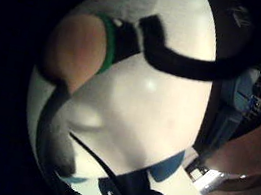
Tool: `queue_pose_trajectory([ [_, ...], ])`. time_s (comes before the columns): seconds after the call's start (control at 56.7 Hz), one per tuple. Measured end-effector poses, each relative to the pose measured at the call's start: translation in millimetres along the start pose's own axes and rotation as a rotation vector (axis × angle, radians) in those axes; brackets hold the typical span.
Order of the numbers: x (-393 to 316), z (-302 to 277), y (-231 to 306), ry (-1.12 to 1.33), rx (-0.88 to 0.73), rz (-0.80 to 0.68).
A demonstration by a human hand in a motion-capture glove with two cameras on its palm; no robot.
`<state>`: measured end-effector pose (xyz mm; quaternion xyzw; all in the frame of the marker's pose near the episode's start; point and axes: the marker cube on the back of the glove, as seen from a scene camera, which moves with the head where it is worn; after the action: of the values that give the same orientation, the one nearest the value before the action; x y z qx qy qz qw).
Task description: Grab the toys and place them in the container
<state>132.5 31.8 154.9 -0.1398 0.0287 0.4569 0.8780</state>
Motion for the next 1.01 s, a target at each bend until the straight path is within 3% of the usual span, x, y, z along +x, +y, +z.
queue_pose_trajectory([
  [0.282,-1,-7,-14,-0.093,0.111,-0.100],
  [0.441,-38,-63,14,-0.143,0.198,-0.300],
  [0.547,-99,-126,63,-0.269,0.198,-0.404],
  [0.688,-198,-177,134,-0.309,0.331,-0.587],
  [1.005,-406,-177,218,-0.369,0.322,-0.892],
])
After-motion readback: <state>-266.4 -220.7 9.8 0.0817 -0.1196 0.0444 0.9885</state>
